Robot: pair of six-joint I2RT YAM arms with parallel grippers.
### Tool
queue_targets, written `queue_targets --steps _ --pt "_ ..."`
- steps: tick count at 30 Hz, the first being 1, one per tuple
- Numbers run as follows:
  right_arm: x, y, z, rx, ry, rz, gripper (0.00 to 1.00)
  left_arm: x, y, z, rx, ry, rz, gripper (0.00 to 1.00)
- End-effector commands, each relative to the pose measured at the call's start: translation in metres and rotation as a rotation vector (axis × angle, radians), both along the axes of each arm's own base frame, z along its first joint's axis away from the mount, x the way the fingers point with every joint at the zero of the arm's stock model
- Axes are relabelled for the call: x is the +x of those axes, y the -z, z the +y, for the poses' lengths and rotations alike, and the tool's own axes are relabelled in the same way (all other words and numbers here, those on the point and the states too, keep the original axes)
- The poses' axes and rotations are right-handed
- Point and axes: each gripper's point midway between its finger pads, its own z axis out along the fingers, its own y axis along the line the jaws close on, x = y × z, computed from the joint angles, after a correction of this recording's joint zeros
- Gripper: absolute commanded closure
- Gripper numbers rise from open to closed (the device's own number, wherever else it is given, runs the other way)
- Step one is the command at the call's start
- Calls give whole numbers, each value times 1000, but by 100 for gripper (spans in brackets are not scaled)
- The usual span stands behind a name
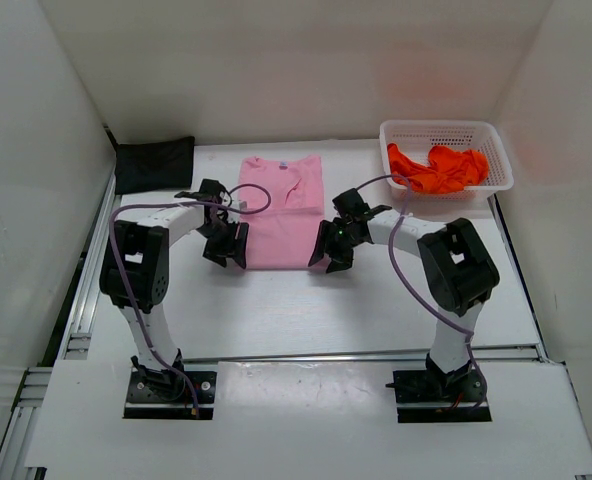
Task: Fold and stack the t-shirts
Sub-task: Grab one side of the 2/3 rectangular tshirt with both arms
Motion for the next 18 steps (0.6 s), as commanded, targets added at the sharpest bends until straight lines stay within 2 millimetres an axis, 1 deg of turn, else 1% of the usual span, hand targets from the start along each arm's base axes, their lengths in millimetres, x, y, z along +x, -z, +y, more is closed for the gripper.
queue_targets --steps 1,2,3,5,6,7,8,9,10,11,12,13,14,15,16,17,18 --pt "3 -3 6 39 17 -2 38 -4 0 -12 -73 19 1 30" --pt "2 0 6 42 13 10 38 -5 5 -16 -94 23 26 32" --pt "2 0 7 44 24 17 38 -5 4 -24 -139 32 42 33" --pt "-2 3 2 27 30 19 38 -2 8 -27 -149 34 55 37" --pt "1 3 -1 29 49 24 38 2 6 -27 -152 34 45 39" --pt "-2 6 -3 23 49 33 38 1 9 -27 -150 34 53 43" --pt "-4 7 -6 15 53 31 38 2 9 -24 -150 25 53 51" --pt "-1 7 -9 16 76 37 40 2 9 -24 -150 25 53 55" --pt "-2 10 -9 18 84 41 41 -1 11 -24 -148 24 63 59" --pt "1 10 -12 18 94 41 43 -1 12 -22 -139 22 61 65" --pt "2 9 -11 23 94 34 43 -1 12 -22 -139 22 61 65" --pt "2 13 -12 17 95 43 43 -1 13 -21 -130 21 59 65" --pt "4 13 -15 19 113 47 43 2 11 -21 -132 21 50 65" --pt "4 17 -15 13 113 56 43 4 11 -17 -122 10 48 60" --pt "6 17 -18 14 123 56 43 4 11 -17 -122 10 48 56" --pt "6 19 -16 22 118 61 44 6 9 -15 -112 8 36 53" --pt "10 16 -14 28 118 51 44 6 9 -15 -112 8 36 53"
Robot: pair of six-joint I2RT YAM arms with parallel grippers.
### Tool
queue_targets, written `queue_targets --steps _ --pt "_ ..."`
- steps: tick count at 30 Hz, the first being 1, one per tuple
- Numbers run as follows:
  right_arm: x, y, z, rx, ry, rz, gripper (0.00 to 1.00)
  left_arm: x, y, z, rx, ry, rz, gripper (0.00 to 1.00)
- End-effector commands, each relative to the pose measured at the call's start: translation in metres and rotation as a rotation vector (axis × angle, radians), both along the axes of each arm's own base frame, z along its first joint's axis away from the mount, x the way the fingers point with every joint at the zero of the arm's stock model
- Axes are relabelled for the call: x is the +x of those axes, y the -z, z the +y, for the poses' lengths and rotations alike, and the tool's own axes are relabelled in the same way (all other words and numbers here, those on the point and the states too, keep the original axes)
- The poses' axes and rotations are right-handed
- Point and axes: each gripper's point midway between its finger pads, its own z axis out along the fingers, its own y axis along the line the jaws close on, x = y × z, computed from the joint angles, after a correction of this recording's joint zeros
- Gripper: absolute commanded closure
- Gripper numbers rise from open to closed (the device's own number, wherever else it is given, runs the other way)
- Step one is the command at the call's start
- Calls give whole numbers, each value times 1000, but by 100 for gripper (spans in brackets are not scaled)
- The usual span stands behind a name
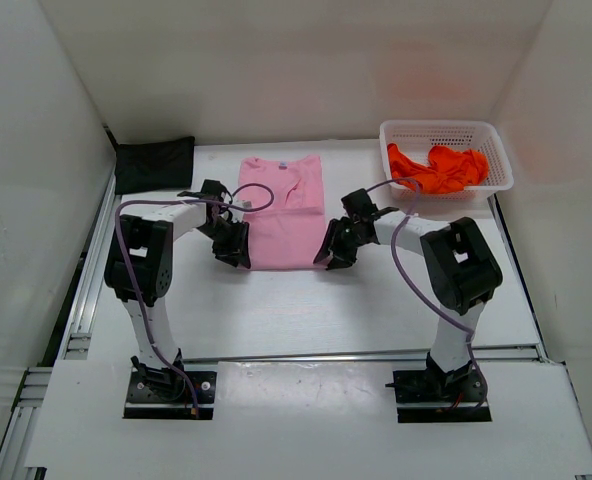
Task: Fold and stack the t-shirts
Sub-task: Grab one side of the 2/3 rectangular tshirt with both arms
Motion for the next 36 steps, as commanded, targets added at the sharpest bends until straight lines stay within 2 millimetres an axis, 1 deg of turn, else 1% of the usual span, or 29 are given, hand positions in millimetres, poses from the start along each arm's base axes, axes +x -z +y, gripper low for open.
queue_targets --steps 1,4,5,7,8,10,12,13,14,15,16,17,18,19,20,21,22,23,24,25,26,27,28,29,30,32,33,35,36 --pt "1 14 -9 -38 23 18 52 5 5 11 49 0 -32 53" --pt "1 16 -7 -30 27 26 69 5 5 11 49 0 -32 65" --pt "0 13 -3 -4 27 33 87 5 5 11 49 0 -32 76" --pt "-2 11 -1 11 19 42 100 8 3 10 47 -1 -41 89" --pt "3 8 1 21 18 25 100 8 2 9 38 1 -39 89" --pt "3 2 5 45 9 18 100 10 -7 7 23 2 -64 89" --pt "2 -1 4 48 9 12 100 5 -15 6 12 4 -70 89" --pt "-2 -8 4 61 4 5 100 -3 -24 8 11 4 -71 89" --pt "-4 -10 2 62 -3 -4 100 -10 -28 9 14 4 -58 89" --pt "-9 -22 1 78 -17 -23 100 -16 -32 12 27 2 -46 89" --pt "-18 -20 -4 72 -17 -12 100 -20 -37 16 49 -1 -37 89" --pt "-26 -21 -8 63 -26 -4 100 -39 -41 22 74 0 34 89" --pt "-36 -33 -6 71 -54 -28 100 -48 -46 20 81 13 69 89" --pt "-44 -35 -8 56 -72 -34 100 -60 -47 18 86 27 130 89" --pt "-55 -33 -11 39 -81 -19 100 -65 -54 18 85 29 173 89" --pt "-72 -42 -9 35 -123 -21 100 -77 -58 16 88 41 238 89" --pt "-80 -45 -9 21 -136 -27 100 -94 -65 16 86 42 324 89" --pt "-91 -45 -11 6 -151 -26 100 -94 -73 19 115 53 287 89" --pt "-104 -52 -10 -12 -181 -48 100 -92 -77 24 140 51 253 89" --pt "-112 -54 -10 -19 -187 -53 100 -92 -81 27 167 61 221 89" --pt "-120 -54 -11 -24 -188 -55 100 -101 -95 23 167 85 207 89" --pt "-131 -63 -9 -12 -200 -73 100 -107 -100 22 169 97 208 89" --pt "-135 -65 -9 -9 -180 -70 100 -112 -104 24 194 110 199 89" --pt "-144 -72 -8 6 -185 -88 100 -124 -110 24 210 137 193 89" --pt "-148 -76 -9 7 -182 -92 100 -134 -109 28 231 151 203 89" --pt "-161 -85 -11 -3 -191 -105 100 -145 -110 34 277 178 184 89" --pt "-163 -86 -13 -20 -181 -113 100 -156 -111 35 292 208 161 89" --pt "-177 -92 -14 -34 -203 -119 100 -166 -111 38 316 235 136 89" --pt "-181 -90 -15 -46 -201 -108 100 -175 -113 37 314 262 117 89"
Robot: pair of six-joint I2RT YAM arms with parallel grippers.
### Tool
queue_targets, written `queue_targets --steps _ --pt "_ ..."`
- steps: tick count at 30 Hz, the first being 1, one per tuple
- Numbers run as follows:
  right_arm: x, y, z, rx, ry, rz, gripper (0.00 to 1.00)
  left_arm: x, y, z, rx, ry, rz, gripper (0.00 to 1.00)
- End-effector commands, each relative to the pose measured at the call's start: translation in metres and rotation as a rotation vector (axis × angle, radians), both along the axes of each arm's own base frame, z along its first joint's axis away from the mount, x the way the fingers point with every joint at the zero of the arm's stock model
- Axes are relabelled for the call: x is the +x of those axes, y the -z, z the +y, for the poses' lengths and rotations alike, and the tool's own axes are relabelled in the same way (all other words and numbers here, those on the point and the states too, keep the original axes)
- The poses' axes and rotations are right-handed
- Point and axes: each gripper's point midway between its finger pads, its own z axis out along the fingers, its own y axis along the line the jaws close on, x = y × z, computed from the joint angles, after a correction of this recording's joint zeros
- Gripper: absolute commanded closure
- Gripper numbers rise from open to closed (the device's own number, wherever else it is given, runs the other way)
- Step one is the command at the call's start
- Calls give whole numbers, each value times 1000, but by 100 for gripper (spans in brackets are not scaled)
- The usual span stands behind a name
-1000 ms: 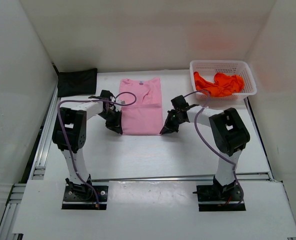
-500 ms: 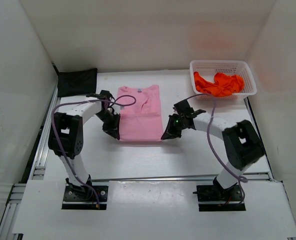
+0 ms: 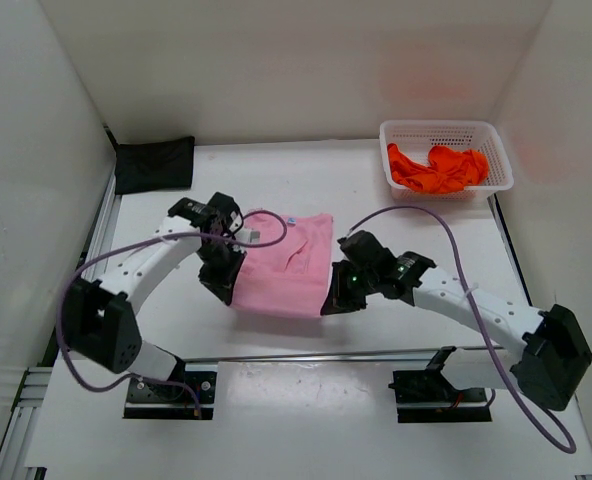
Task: Fold and stack the t-shirts
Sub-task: Grab one side of the 2/3 rectangular tshirt with both arms, then fold the long partially folded tshirt into a neat square
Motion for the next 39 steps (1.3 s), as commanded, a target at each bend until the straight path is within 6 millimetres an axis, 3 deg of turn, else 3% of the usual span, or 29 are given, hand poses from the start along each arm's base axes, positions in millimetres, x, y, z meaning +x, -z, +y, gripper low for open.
queue_targets --steps 1,3,5,7,12,15,17,22,23,24,29,38,39 --pt "-22 -1 -8 -64 23 20 100 -41 -7 22 90 65 28 89" --pt "-34 0 -11 -76 13 33 100 -49 -11 22 82 96 -10 89" --pt "-46 -12 -10 -72 7 31 100 -49 -15 24 74 94 -46 89" --pt "-48 -28 -9 -60 18 -8 100 -49 -22 26 62 92 -91 89" --pt "-43 -41 -13 -60 71 -36 100 -48 -28 23 38 91 -119 89" --pt "-24 -48 -9 -77 77 -100 100 -38 -30 16 29 83 -95 89" --pt "-6 -54 -3 -86 85 -120 100 -14 -39 11 7 32 -103 89" --pt "40 -43 -6 -170 120 -103 100 38 -53 8 -3 -55 -137 89" --pt "50 -50 -2 -161 126 -119 100 49 -54 7 -12 -75 -131 89" --pt "63 -43 -6 -188 134 -115 100 55 -54 6 -21 -85 -122 89" --pt "112 -45 -10 -192 188 -109 100 93 -52 0 -56 -128 -114 89" --pt "173 -32 -23 -171 275 -72 100 168 -50 -18 -128 -150 -222 89" --pt "182 -38 -19 -139 277 -81 100 173 -43 -20 -123 -150 -208 89"
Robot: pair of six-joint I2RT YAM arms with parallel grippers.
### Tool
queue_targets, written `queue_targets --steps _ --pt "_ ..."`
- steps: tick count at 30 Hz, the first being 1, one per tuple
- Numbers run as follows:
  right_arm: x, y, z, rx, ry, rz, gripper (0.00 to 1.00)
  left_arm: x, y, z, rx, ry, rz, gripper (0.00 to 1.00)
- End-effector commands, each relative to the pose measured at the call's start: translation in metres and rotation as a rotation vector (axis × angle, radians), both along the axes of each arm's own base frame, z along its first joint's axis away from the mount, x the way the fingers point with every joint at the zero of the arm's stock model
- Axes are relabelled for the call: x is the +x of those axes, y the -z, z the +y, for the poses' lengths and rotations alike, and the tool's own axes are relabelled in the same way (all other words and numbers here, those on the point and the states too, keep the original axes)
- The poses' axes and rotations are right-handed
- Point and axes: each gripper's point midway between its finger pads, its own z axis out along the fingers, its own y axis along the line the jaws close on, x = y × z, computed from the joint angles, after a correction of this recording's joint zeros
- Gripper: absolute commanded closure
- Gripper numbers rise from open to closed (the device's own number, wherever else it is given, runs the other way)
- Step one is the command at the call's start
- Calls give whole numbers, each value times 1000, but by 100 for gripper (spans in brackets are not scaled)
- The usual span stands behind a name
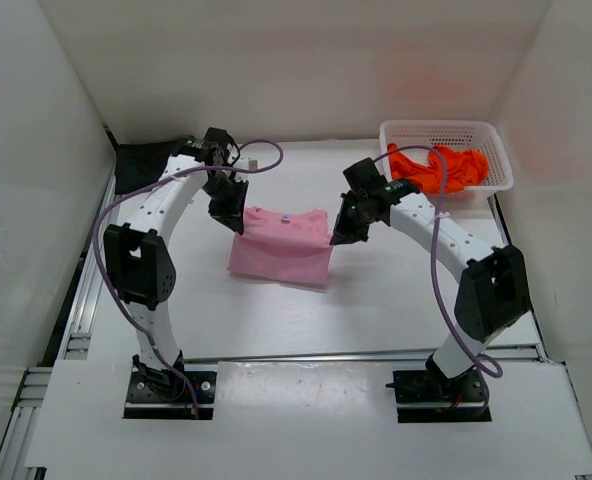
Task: Fold and stack the t-shirts
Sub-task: Fold the long partially folded tshirt into a neat square
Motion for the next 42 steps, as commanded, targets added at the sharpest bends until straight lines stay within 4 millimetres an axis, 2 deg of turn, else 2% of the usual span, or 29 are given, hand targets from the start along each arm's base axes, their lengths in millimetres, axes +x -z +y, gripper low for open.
queue_targets --steps 1,2,3,5,6,7,9,11,12,14,18,19,20,22,23,24,27,29,31,32,33,34,35,36,37,38,39,41,42 --pt "29 -15 2 50 0 -46 100 33 -12 0 -38 -20 -92 89" --pt "39 -9 2 43 1 -46 100 39 -11 -1 -41 -20 -103 89" --pt "48 -18 9 62 -16 -69 100 42 -4 2 -35 -30 -85 89" --pt "64 -8 9 57 -12 -54 100 53 0 4 -41 -43 -111 89" --pt "74 -15 15 69 -12 -75 100 58 6 8 -40 -55 -106 89" --pt "82 -3 15 66 -6 -48 100 63 9 13 -39 -69 -107 89" --pt "94 2 17 76 0 -38 100 71 15 15 -50 -78 -112 89" --pt "115 10 16 83 21 -31 100 81 26 17 -47 -88 -103 89" --pt "119 23 20 83 15 -4 100 87 29 20 -48 -98 -109 89" --pt "138 18 26 108 18 -35 100 100 36 22 -57 -108 -112 89" --pt "171 26 27 140 63 -56 100 123 47 30 -81 -136 -134 84" --pt "176 36 24 138 85 -35 100 125 52 28 -89 -134 -131 82" --pt "184 32 28 153 91 -58 100 134 54 30 -100 -140 -142 80" --pt "198 44 17 147 136 -54 92 146 57 29 -106 -139 -172 74" --pt "201 44 18 153 145 -54 85 154 60 32 -106 -148 -178 67" --pt "211 43 16 173 150 -77 63 159 61 32 -108 -147 -189 64" --pt "223 39 16 186 139 -109 47 179 55 43 -74 -172 -257 50" --pt "226 32 13 166 122 -148 47 191 53 61 -30 -207 -300 50" --pt "223 17 4 128 111 -198 50 202 25 68 -6 -225 -404 49" --pt "216 -2 12 122 86 -249 53 204 14 70 -3 -230 -442 49" --pt "208 8 8 67 86 -250 56 198 -4 70 -11 -231 -484 49" --pt "203 4 11 51 70 -282 65 197 -13 73 -6 -237 -518 49" --pt "190 -8 24 36 13 -325 69 195 -21 66 -3 -227 -546 49" --pt "177 3 27 0 -10 -311 74 186 -29 51 -15 -197 -562 49" --pt "174 4 29 -34 -13 -333 84 181 -30 42 -19 -181 -561 52" --pt "162 8 45 -32 -50 -326 88 176 -24 32 -34 -157 -543 62" --pt "158 8 51 -30 -64 -326 91 162 -14 18 -44 -123 -502 67" --pt "148 23 70 2 -93 -276 96 145 -1 2 -78 -81 -439 75" --pt "147 22 79 45 -105 -255 96 140 21 -6 -66 -62 -379 81"
